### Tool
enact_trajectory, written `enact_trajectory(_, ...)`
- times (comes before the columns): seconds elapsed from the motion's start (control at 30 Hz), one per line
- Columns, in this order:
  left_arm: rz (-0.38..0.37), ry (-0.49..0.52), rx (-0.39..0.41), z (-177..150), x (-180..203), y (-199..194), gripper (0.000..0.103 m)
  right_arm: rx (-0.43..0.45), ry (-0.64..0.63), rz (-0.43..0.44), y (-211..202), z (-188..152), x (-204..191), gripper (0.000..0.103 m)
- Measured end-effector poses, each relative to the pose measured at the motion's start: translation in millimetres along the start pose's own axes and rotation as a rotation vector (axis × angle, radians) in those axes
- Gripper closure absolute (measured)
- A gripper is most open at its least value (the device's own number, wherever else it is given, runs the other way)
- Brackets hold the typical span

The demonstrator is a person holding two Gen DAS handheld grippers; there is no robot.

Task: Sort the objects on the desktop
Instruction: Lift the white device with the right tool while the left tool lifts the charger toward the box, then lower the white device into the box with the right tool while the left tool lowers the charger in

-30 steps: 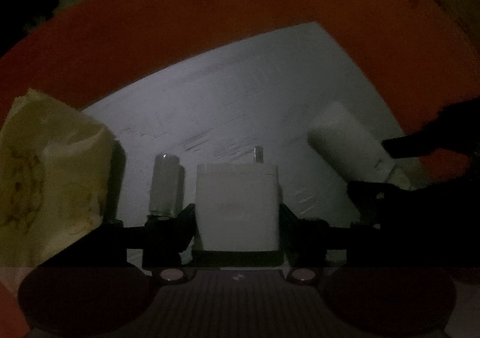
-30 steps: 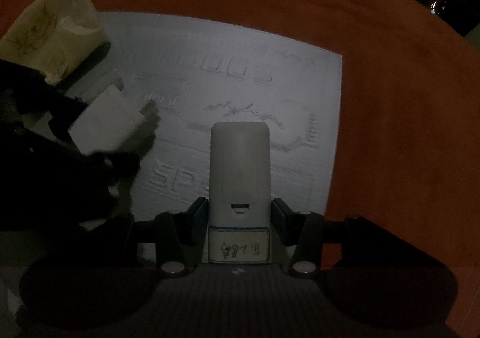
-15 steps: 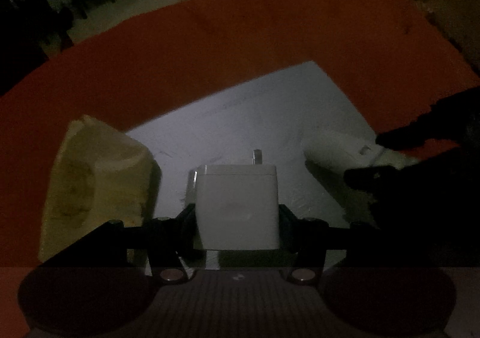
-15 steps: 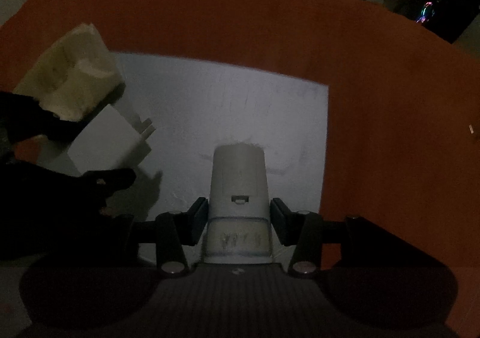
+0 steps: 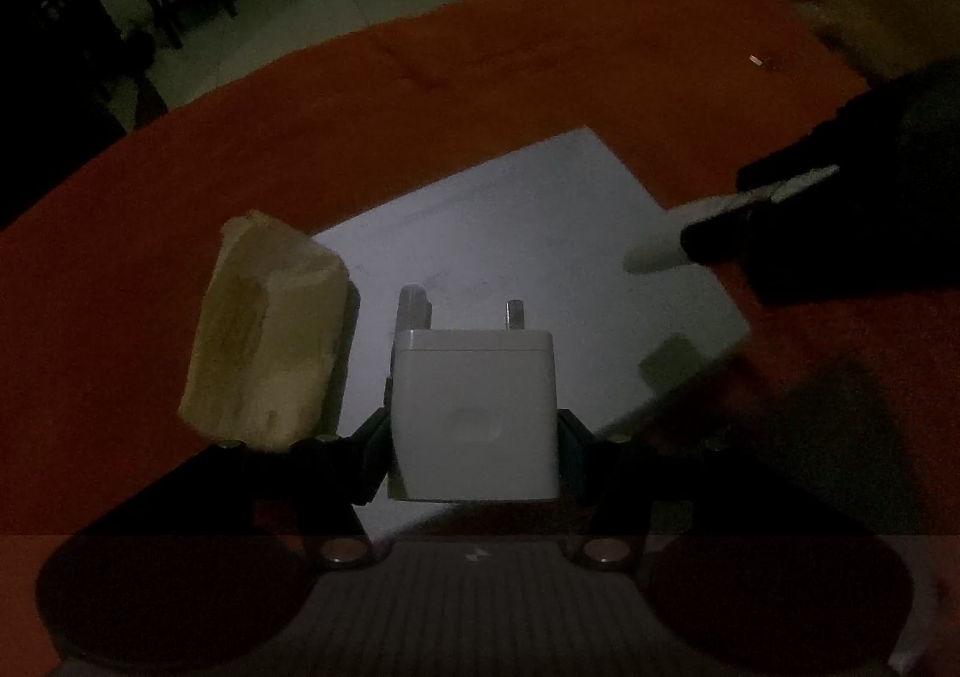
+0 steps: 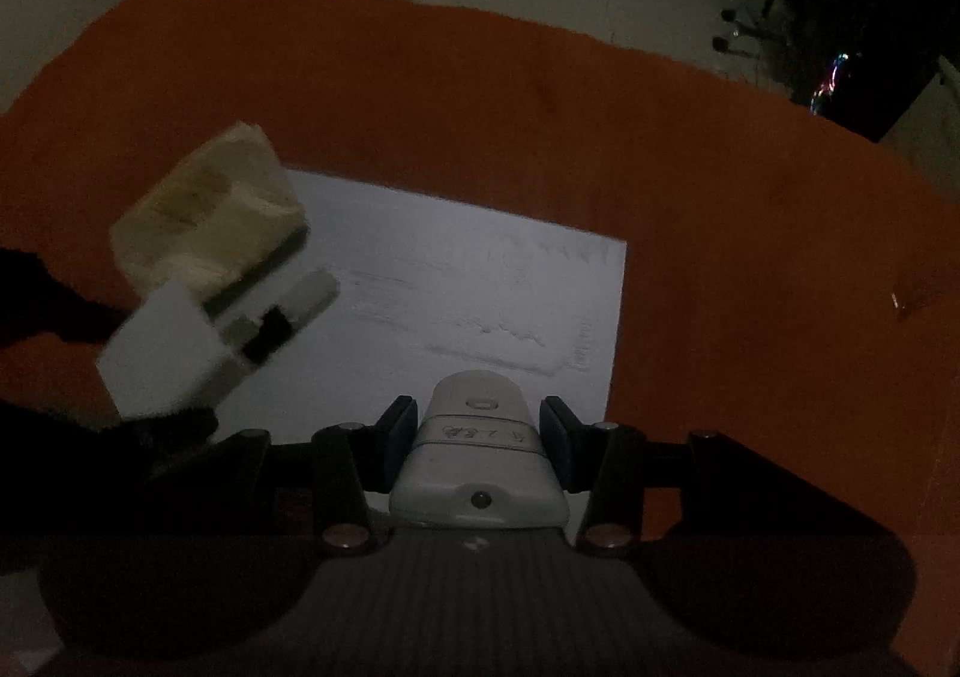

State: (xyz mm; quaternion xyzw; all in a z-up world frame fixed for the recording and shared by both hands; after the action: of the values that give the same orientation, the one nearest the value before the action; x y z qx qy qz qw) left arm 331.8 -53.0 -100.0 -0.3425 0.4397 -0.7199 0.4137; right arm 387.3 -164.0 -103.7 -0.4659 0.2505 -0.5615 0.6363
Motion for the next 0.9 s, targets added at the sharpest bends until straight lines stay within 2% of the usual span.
enact_trajectory(0.3, -0.061, -0.045, 0.038, -59, 17, -62, 0.052, 0.031, -0.03, 0.066, -78, -34, -1, 0.055)
enact_trajectory(0.37, -0.087, -0.072, 0.037, -72, 17, -67, 0.052, 0.028, -0.05, 0.081, -90, -45, -8, 0.055)
enact_trajectory(0.47, -0.085, -0.121, 0.065, -90, 14, -63, 0.052, 0.019, -0.078, 0.11, -100, -63, -20, 0.055)
enact_trajectory(0.6, -0.074, -0.112, 0.045, -109, 13, -41, 0.052, -0.017, -0.112, 0.144, -88, -87, -38, 0.055)
enact_trajectory(0.67, -0.093, -0.098, -0.006, -118, 12, -24, 0.052, -0.045, -0.116, 0.158, -73, -97, -47, 0.055)
enact_trajectory(0.8, -0.068, -0.048, -0.02, -143, 15, -4, 0.052, -0.111, -0.145, 0.173, -41, -118, -63, 0.055)
enact_trajectory(0.9, -0.098, -0.095, -0.056, -157, 8, 13, 0.052, -0.133, -0.156, 0.17, -26, -132, -72, 0.055)
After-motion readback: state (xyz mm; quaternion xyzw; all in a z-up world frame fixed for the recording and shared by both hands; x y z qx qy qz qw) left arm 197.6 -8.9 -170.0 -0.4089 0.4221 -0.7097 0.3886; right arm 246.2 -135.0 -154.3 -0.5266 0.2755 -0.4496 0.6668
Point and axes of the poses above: each gripper's, at about its wrist camera, not at the fingertips, and y roughly the way its jaws point, x to its right, z to its top, the point moved 1 cm from there along y, roughly the way its jaws point, and after that the axes turned 12 degrees about -z, right-handed, at the moved point
